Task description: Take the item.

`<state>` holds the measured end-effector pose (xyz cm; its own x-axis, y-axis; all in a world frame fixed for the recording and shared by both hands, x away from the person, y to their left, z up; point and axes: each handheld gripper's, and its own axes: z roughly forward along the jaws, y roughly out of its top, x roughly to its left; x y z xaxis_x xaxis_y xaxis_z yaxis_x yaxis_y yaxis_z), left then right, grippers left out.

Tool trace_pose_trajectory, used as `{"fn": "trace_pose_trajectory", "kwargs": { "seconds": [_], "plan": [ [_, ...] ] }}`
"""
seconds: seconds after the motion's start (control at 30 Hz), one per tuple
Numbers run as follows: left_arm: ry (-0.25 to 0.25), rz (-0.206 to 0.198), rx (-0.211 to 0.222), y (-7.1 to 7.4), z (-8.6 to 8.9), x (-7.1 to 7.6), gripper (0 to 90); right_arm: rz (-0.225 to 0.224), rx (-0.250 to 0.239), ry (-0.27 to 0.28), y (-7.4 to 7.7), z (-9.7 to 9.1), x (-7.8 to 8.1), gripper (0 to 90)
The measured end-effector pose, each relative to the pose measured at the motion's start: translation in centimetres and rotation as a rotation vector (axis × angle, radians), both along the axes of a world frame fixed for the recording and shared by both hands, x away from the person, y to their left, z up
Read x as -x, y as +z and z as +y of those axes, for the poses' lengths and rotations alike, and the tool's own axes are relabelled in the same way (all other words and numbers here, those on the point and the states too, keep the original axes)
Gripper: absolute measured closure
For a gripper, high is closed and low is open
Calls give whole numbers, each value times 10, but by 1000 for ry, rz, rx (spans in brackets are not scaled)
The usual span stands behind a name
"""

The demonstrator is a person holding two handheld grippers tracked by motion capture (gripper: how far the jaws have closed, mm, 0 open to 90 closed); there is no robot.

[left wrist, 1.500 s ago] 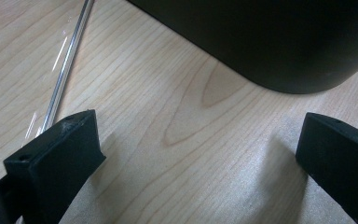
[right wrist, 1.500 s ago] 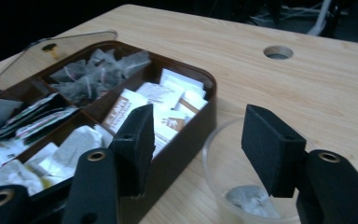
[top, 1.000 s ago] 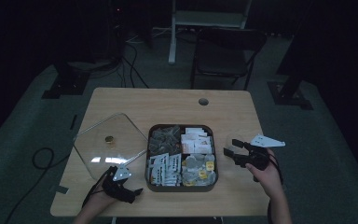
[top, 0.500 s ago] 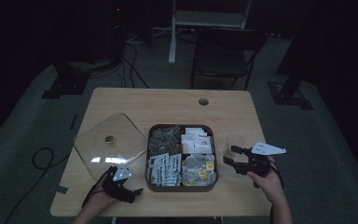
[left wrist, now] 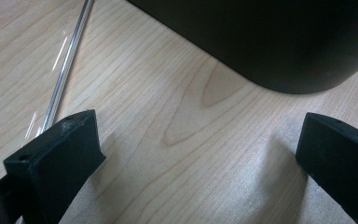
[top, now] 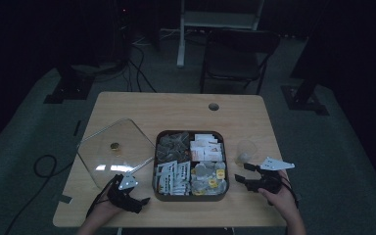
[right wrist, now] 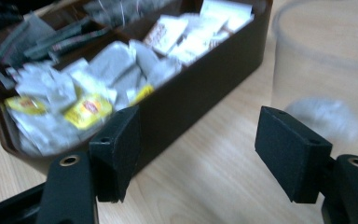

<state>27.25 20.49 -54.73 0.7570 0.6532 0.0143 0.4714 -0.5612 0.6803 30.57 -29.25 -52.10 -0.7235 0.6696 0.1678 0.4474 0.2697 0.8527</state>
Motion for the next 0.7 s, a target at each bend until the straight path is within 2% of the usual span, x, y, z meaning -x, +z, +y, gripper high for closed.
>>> {"fn": "trace_pose_trajectory", "kwargs": {
  "seconds": [0.13,0.2,0.37,0.57,0.7],
  "plan": [
    [0,0,0,0,0,0,5,4,25,-1,-7,1,1,309],
    [0,0,0,0,0,0,5,0,75,-1,-13,1,3,317],
    [-1,0,-1,0,0,0,5,-11,117,-9,-16,1,4,308],
    [0,1,-2,0,0,0,5,19,147,8,-24,4,5,307],
    [5,1,-1,0,0,0,5,23,194,15,-27,8,5,293]
  ]
}}
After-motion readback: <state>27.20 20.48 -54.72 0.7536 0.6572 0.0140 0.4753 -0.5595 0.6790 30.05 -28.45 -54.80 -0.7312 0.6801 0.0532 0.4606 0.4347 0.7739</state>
